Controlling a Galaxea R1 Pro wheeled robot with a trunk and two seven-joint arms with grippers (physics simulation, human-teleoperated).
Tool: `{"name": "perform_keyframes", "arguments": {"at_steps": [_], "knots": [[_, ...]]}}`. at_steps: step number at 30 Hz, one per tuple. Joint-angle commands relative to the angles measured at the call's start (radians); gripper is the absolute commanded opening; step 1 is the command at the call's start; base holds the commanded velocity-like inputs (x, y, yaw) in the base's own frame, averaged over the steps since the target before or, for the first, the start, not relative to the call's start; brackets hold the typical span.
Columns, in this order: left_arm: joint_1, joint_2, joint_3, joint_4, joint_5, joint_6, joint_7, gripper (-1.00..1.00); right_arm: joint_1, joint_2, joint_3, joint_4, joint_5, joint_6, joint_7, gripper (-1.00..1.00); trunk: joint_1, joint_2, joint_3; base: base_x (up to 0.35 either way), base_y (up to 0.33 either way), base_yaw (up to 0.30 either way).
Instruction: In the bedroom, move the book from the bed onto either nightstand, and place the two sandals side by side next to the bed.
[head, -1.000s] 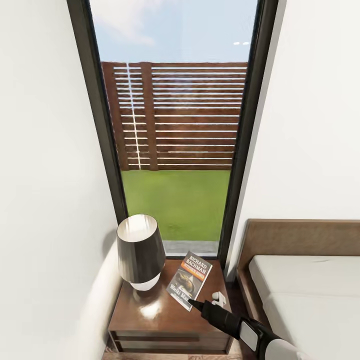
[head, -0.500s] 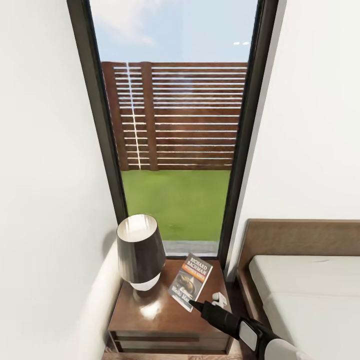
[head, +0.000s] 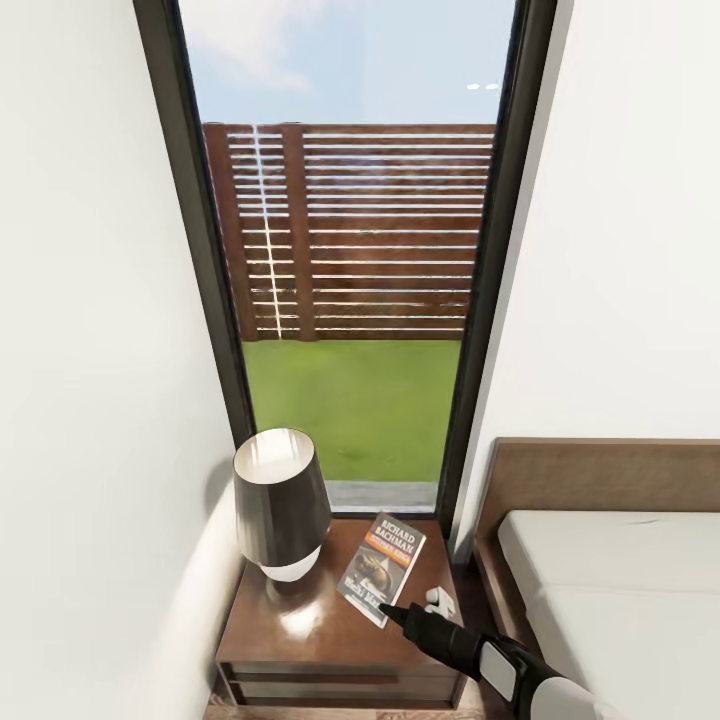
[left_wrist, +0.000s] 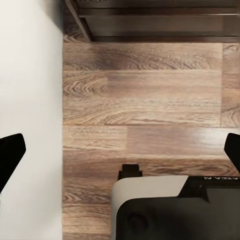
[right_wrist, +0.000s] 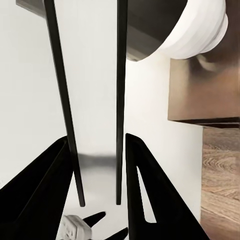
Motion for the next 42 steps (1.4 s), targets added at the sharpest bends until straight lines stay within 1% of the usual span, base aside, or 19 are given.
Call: {"name": "perform_keyframes", "arguments": {"at_steps": [1,4,8,9,13,17,21,22,29,34,42], "knots": [[-0.001,0.0,-0.017,0.0,0.008,-0.003,0.004,1.0,0.0,0.001,-0.003,-0.002,-0.003,0.011,0.001,-1.0,0.004,-0.009,-0.005,0.0,0.0,0.0],[-0.001,0.0,-0.042,-0.001,0.008,-0.002,0.005,1.0,0.0,0.002,-0.004,-0.002,-0.005,0.02,-0.002,-1.0,0.016,-0.03,-0.015,0.0,0.0,0.0],[-0.001,0.001,-0.052,-0.001,0.009,-0.002,0.005,1.0,-0.003,0.003,-0.004,-0.003,-0.025,0.051,-0.019,-1.0,0.031,-0.058,-0.027,0.0,0.0,0.0],[-0.001,0.001,-0.052,-0.001,0.009,-0.002,0.005,1.0,-0.003,0.003,-0.004,-0.003,-0.025,0.051,-0.019,-1.0,0.035,-0.065,-0.03,0.0,0.0,0.0],[-0.001,0.001,-0.057,-0.001,0.009,-0.001,0.005,1.0,-0.01,0.003,-0.004,-0.003,-0.057,0.075,-0.049,-1.0,0.05,-0.093,-0.043,0.0,0.0,0.0],[-0.001,0.001,-0.059,-0.001,0.009,-0.001,0.005,1.0,-0.024,0.003,-0.004,-0.003,-0.073,0.086,-0.083,-1.0,0.066,-0.121,-0.055,0.0,0.0,0.0],[-0.001,0.001,-0.06,-0.001,0.009,-0.001,0.005,1.0,-0.043,0.004,-0.004,-0.002,-0.081,0.1,-0.122,-1.0,0.081,-0.149,-0.068,0.0,0.0,0.0],[-0.001,0.001,-0.06,-0.001,0.009,-0.001,0.005,1.0,-0.043,0.004,-0.004,-0.002,-0.081,0.1,-0.122,-1.0,0.085,-0.156,-0.071,0.0,0.0,0.0],[-0.001,0.001,-0.06,-0.001,0.009,-0.002,0.005,1.0,-0.073,0.003,-0.004,-0.007,-0.101,0.199,-0.161,-1.0,0.112,-0.205,-0.093,0.0,0.0,0.0],[-0.001,0.0,-0.06,-0.002,0.009,-0.002,0.005,1.0,-0.085,0.003,-0.004,-0.01,-0.108,0.224,-0.173,-1.0,0.131,-0.24,-0.109,0.0,0.0,0.0],[-0.001,0.0,-0.061,-0.002,0.009,-0.003,0.005,1.0,-0.096,0.004,-0.004,-0.01,-0.119,0.245,-0.229,-1.0,0.162,-0.296,-0.134,0.0,0.0,0.0]]}}
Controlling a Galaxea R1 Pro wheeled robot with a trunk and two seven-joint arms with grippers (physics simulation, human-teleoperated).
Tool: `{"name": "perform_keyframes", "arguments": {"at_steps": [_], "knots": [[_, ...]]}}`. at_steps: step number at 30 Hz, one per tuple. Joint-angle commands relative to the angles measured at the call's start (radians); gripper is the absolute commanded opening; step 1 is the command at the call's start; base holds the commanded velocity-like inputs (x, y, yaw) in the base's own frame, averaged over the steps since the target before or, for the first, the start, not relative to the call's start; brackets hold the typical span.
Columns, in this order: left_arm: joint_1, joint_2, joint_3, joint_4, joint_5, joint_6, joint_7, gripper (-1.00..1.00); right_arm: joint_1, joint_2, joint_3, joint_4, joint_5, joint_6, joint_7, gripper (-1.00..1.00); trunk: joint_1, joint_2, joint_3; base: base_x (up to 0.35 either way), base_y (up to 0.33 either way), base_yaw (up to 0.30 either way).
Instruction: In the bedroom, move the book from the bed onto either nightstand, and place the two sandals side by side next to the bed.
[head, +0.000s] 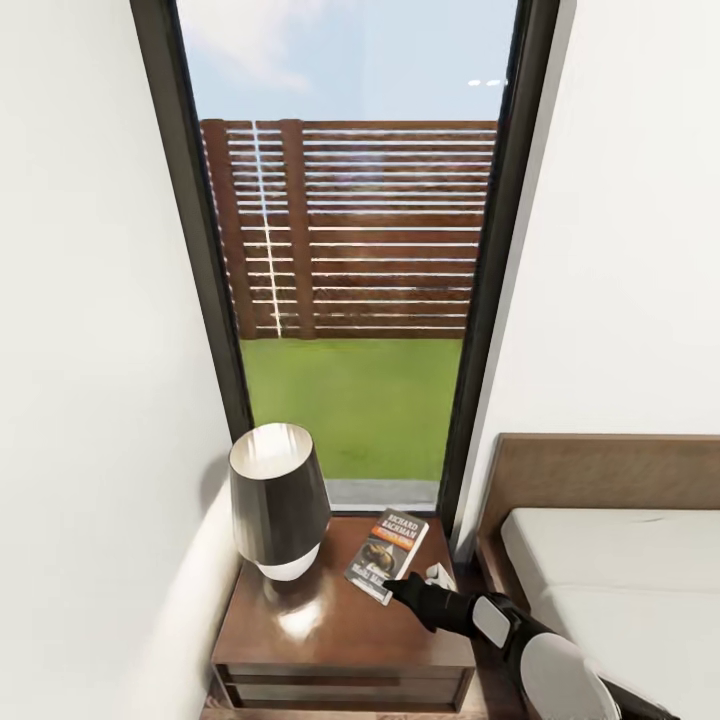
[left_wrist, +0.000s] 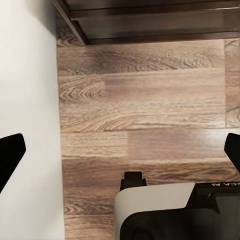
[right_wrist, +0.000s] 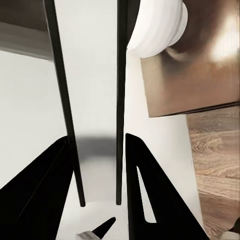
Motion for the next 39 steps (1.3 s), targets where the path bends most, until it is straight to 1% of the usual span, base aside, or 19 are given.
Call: {"name": "perform_keyframes", "arguments": {"at_steps": [1,8,17,33,37,39], "knots": [[-0.001,0.001,-0.009,0.0,0.008,-0.003,0.004,1.0,-0.001,0.0,0.002,-0.001,-0.013,0.01,-0.007,-1.0,0.004,-0.008,-0.005,0.0,0.0,0.0],[0.0,0.001,-0.009,0.0,0.008,-0.003,0.004,1.0,-0.003,0.002,-0.002,0.002,-0.017,0.015,-0.024,-1.0,0.031,-0.057,-0.027,0.0,0.0,0.0],[0.0,0.001,-0.009,0.001,0.008,-0.003,0.005,1.0,-0.002,0.002,-0.008,0.007,-0.026,0.016,-0.028,-1.0,0.065,-0.12,-0.055,0.0,0.0,0.0],[0.0,0.001,-0.009,0.001,0.007,-0.003,0.006,1.0,-0.002,0.007,-0.005,0.01,-0.026,0.019,-0.027,-1.0,0.127,-0.232,-0.105,0.0,0.0,0.0],[0.0,0.001,-0.009,0.001,0.006,-0.003,0.006,1.0,-0.002,0.007,-0.004,0.01,-0.025,0.039,-0.029,-1.0,0.142,-0.26,-0.117,0.0,0.0,0.0],[0.0,0.001,-0.009,0.001,0.006,-0.003,0.006,1.0,-0.002,0.008,-0.003,0.01,-0.023,0.065,-0.036,-1.0,0.15,-0.274,-0.124,0.0,0.0,0.0]]}}
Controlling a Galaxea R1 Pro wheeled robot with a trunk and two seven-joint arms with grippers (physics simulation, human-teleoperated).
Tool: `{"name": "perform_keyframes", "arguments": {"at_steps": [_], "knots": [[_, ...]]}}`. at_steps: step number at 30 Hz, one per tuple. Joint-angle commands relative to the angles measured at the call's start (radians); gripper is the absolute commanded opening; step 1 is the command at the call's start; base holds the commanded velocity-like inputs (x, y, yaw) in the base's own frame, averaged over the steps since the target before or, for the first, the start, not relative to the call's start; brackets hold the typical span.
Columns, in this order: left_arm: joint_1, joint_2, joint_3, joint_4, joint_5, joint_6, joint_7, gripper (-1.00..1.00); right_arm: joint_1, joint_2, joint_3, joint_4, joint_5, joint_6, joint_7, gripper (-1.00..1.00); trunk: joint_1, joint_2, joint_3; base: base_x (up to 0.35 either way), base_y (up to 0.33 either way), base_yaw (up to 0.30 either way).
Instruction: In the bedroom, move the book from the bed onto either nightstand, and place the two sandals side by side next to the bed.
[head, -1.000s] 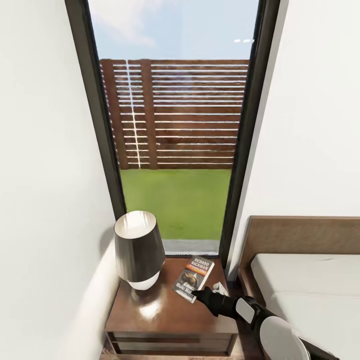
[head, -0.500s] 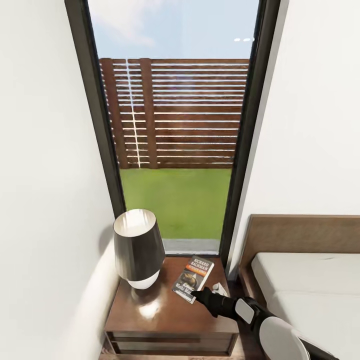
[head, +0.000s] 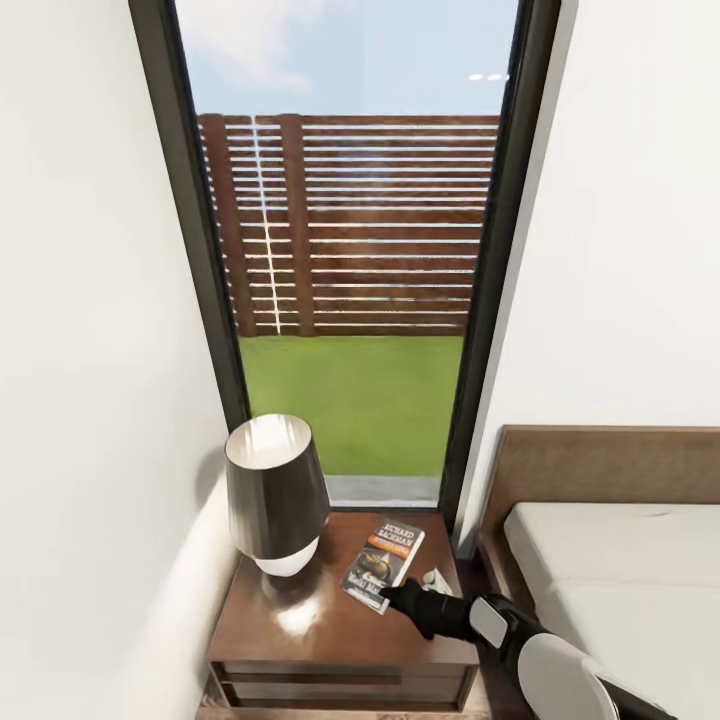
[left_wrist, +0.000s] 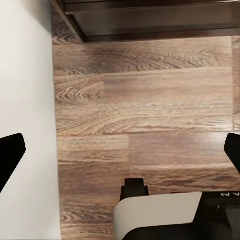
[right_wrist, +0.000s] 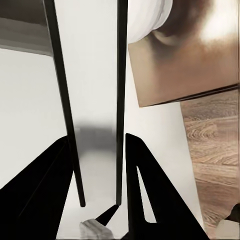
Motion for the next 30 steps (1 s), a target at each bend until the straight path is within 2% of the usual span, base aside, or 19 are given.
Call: {"name": "perform_keyframes", "arguments": {"at_steps": [1,11,30], "knots": [[0.0,0.0,-0.009,0.0,0.008,-0.003,0.004,1.0,0.0,0.0,-0.001,-0.003,-0.014,0.023,-0.007,-1.0,0.004,-0.008,-0.004,0.0,0.0,0.0],[0.0,0.0,-0.009,0.0,0.008,-0.003,0.004,1.0,0.0,0.001,-0.004,-0.005,-0.018,0.077,-0.034,-1.0,0.042,-0.078,-0.036,0.0,0.0,0.0],[0.0,0.0,-0.009,0.0,0.008,-0.003,0.005,1.0,0.0,0.0,-0.004,-0.012,-0.018,0.083,-0.039,-1.0,0.115,-0.211,-0.095,0.0,0.0,0.0]]}}
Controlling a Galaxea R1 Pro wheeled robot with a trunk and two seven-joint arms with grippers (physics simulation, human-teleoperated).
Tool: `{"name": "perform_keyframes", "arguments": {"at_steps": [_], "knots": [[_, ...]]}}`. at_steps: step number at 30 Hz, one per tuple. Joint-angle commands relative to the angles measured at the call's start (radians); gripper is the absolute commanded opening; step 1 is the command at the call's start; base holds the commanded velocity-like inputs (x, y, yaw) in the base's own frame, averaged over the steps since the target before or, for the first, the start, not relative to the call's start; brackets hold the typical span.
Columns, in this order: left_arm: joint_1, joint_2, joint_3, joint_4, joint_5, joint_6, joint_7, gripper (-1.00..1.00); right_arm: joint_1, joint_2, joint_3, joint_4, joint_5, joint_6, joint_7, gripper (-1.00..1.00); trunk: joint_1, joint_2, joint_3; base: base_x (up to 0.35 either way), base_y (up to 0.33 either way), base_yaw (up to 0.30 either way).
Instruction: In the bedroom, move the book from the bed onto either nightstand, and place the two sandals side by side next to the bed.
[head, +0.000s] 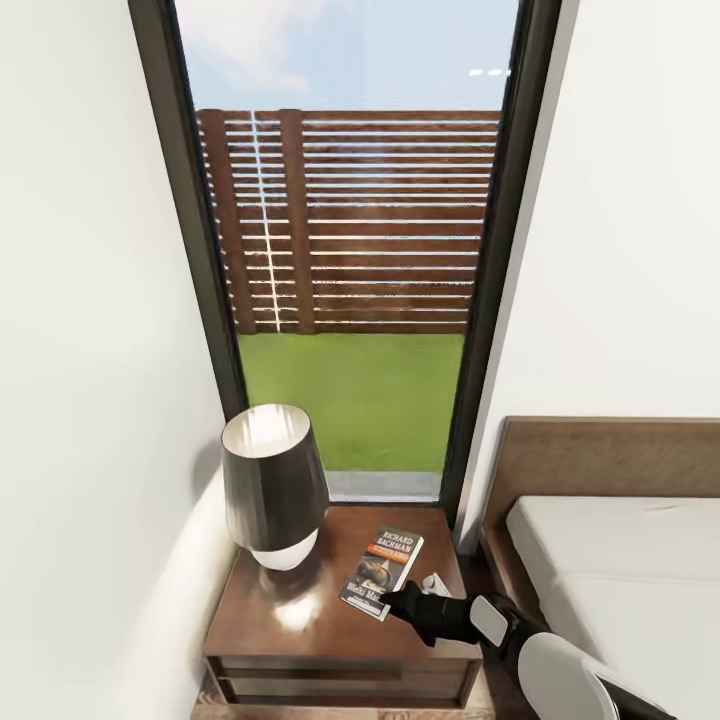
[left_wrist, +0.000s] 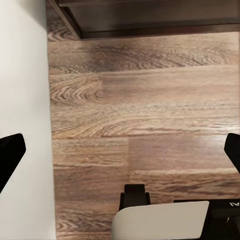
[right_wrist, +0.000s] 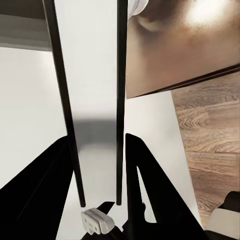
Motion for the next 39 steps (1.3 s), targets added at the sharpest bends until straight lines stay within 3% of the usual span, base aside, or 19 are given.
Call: {"name": "perform_keyframes", "arguments": {"at_steps": [1,32,39], "knots": [[-0.001,0.0,-0.009,0.0,0.008,-0.003,0.004,1.0,0.0,0.0,0.003,-0.002,-0.012,0.008,-0.003,-1.0,0.004,-0.008,-0.004,0.0,0.0,0.0],[-0.001,-0.001,-0.015,0.0,0.008,-0.003,0.004,1.0,-0.046,0.0,-0.001,-0.007,-0.027,0.01,-0.045,-1.0,0.123,-0.225,-0.101,0.0,0.0,0.0],[-0.001,-0.001,-0.025,0.0,0.008,-0.003,0.004,1.0,-0.055,0.0,-0.001,-0.006,-0.063,0.024,-0.072,-1.0,0.123,-0.225,-0.101,0.0,0.0,0.0]]}}
